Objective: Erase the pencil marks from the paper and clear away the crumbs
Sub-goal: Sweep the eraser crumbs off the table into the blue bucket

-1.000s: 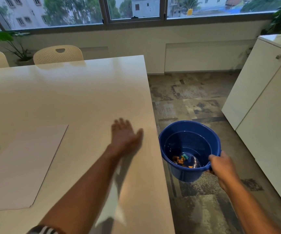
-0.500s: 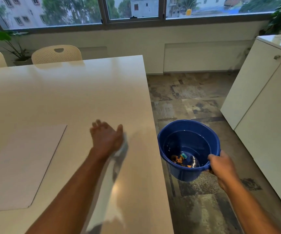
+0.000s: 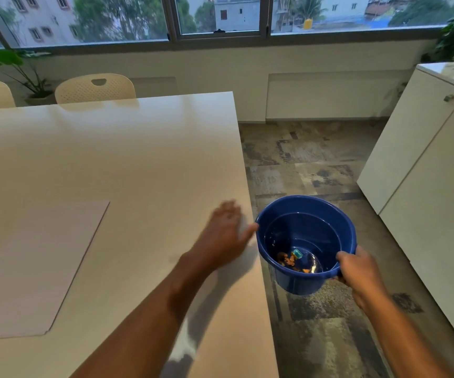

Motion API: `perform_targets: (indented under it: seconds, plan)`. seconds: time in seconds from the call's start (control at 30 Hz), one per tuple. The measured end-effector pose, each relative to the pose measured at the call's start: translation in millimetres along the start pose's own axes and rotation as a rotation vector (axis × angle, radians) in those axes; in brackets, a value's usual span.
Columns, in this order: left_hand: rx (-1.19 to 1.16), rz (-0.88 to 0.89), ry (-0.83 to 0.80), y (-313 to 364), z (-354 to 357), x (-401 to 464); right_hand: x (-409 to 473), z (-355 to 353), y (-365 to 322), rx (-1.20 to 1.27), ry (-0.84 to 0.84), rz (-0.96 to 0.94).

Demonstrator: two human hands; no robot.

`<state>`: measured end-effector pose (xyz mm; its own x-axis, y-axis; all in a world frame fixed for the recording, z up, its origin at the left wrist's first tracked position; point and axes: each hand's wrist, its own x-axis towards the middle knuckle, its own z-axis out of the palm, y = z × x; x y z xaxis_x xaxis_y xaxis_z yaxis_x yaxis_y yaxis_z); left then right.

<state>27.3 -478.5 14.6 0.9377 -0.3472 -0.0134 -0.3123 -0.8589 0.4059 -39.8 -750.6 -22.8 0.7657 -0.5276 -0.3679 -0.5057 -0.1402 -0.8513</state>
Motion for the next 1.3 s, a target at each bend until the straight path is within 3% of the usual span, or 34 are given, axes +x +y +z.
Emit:
perform_targets:
  seconds: [0.03,0.1,0.17,0.27,0.43,0.5,0.57,0.63,0.7,0.77,0.87,1.0,1.07,1.17,1.3]
  plan:
    - [0.127,-0.137,0.068,-18,-2,0,0,0,0,-0.001,0.001,0.004]
    - [0.19,-0.403,0.052,-52,-8,-2,1,0,1,-0.002,0.002,0.009]
    - [0.129,-0.471,0.003,-60,-6,-1,1,0,1,0.001,-0.003,0.008]
    - [0.148,-0.361,-0.03,-22,10,13,0,0,2,0.0,-0.004,0.009]
    - [0.065,0.14,-0.189,59,29,18,-1,-2,2,0.003,-0.005,-0.003]
    - [0.003,0.237,-0.204,69,32,10,0,-2,1,-0.001,-0.01,-0.012]
    - [-0.025,0.16,-0.047,60,31,7,1,-2,2,-0.005,-0.009,-0.013]
    - [0.027,-0.078,0.059,35,26,6,3,-2,2,-0.009,-0.005,-0.014]
    - [0.093,-0.339,0.036,5,15,4,4,-2,3,-0.004,-0.007,-0.013]
    - [0.125,-0.427,-0.012,-8,10,2,4,-2,3,0.006,-0.009,-0.012]
    - [0.164,-0.281,-0.1,17,23,7,5,-1,4,0.026,-0.013,-0.005]
    - [0.176,0.193,-0.198,78,40,10,5,-3,4,0.042,-0.033,-0.005]
    - [0.089,0.245,-0.215,92,41,3,6,-4,4,0.04,-0.041,-0.006]
    - [0.031,0.1,-0.056,78,33,-12,8,-7,5,0.033,-0.049,-0.005]
    - [0.206,-0.397,0.043,1,7,-37,7,-10,6,0.059,-0.086,-0.038]
